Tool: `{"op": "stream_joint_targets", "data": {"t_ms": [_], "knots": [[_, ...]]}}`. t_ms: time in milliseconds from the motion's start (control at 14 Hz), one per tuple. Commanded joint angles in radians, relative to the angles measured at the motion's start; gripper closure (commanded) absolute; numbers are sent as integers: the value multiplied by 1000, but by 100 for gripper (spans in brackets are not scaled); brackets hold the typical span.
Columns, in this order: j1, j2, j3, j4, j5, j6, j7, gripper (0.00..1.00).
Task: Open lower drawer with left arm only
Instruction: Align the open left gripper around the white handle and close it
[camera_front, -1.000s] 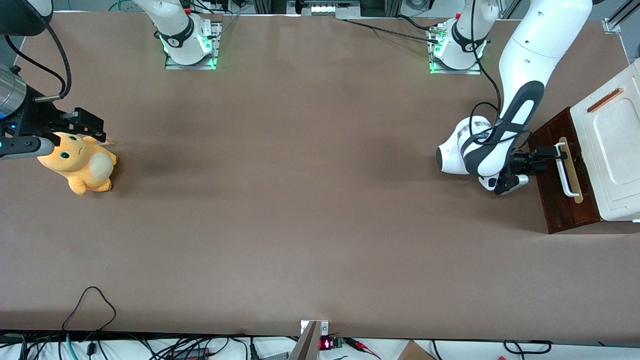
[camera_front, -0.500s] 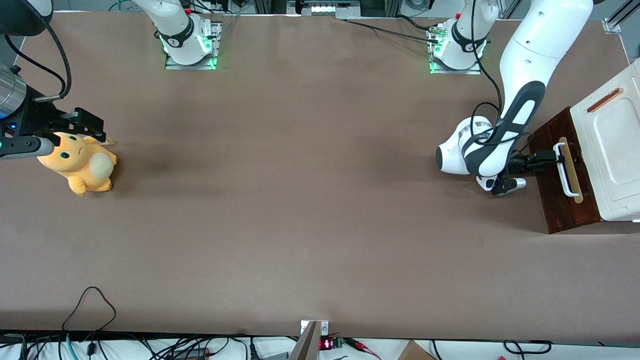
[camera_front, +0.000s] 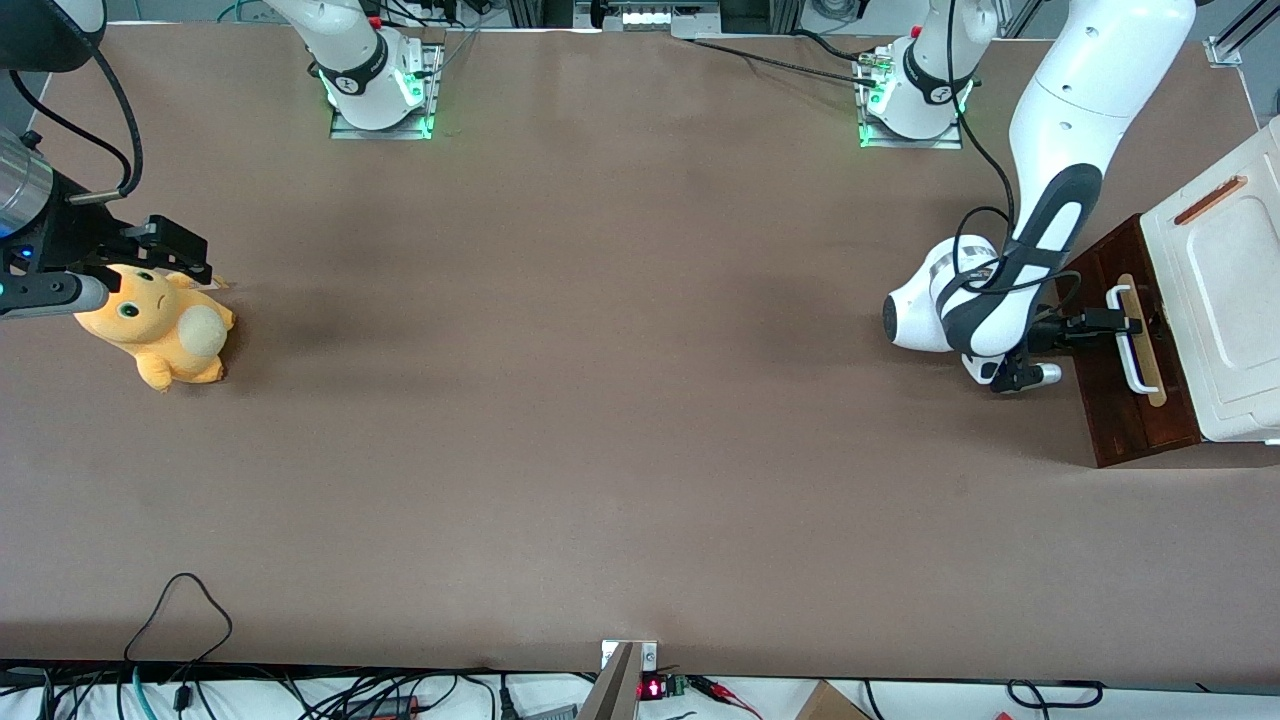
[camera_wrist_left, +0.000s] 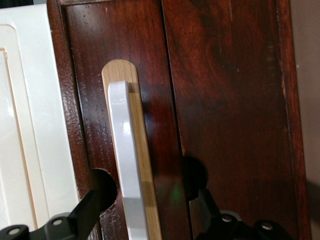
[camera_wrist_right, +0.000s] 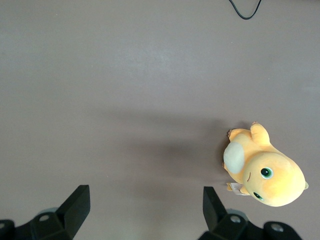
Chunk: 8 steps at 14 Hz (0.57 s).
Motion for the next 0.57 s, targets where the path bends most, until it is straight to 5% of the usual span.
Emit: {"op": "stream_joint_targets", "data": {"t_ms": [0, 500], "knots": [[6, -6, 2, 9, 22, 0, 23, 41], [8, -9, 2, 7, 22, -16, 11, 52]]}}
